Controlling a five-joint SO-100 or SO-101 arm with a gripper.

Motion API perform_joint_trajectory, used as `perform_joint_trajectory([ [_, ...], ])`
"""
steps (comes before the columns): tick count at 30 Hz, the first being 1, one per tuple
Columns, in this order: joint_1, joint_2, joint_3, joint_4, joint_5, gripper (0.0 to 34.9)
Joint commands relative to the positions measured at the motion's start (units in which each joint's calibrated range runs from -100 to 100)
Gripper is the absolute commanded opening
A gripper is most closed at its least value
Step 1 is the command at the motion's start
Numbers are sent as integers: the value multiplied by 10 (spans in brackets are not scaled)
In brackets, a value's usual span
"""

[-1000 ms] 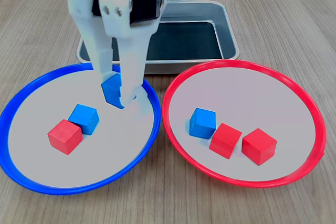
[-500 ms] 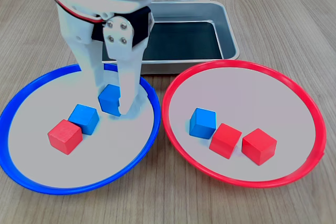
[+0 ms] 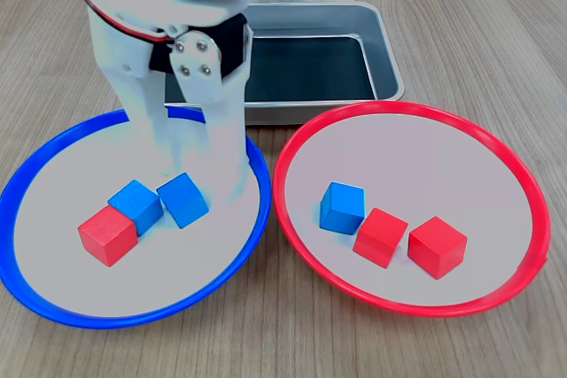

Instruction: Relocate any misplaced blocks to their matching dishes.

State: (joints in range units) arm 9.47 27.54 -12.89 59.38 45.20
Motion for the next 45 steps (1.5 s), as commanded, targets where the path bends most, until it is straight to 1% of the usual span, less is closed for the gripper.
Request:
perform_joint_trajectory([
  [1, -7, -11, -27, -15, -1, 165],
  [4, -9, -12, -45, -16, -4, 165],
  [5, -10, -12, -51, -19, -4, 158],
  [7, -8, -11, -66, -24, -1, 155],
  [12, 14, -9, -76, -48, 26, 170],
  [14, 25, -10, -76, -49, 41, 180],
  [18, 43, -10, -74, -49, 59, 186],
  [24, 47, 3, -83, -63, 16, 165],
  [27, 52, 16, -107, -51, -10, 167],
  [29, 53, 26, -127, -42, -28, 160],
  [31, 55, 36, -151, -27, -40, 160],
  [34, 66, 59, -192, 10, -44, 159],
  [45, 78, 77, -184, 27, -48, 160],
])
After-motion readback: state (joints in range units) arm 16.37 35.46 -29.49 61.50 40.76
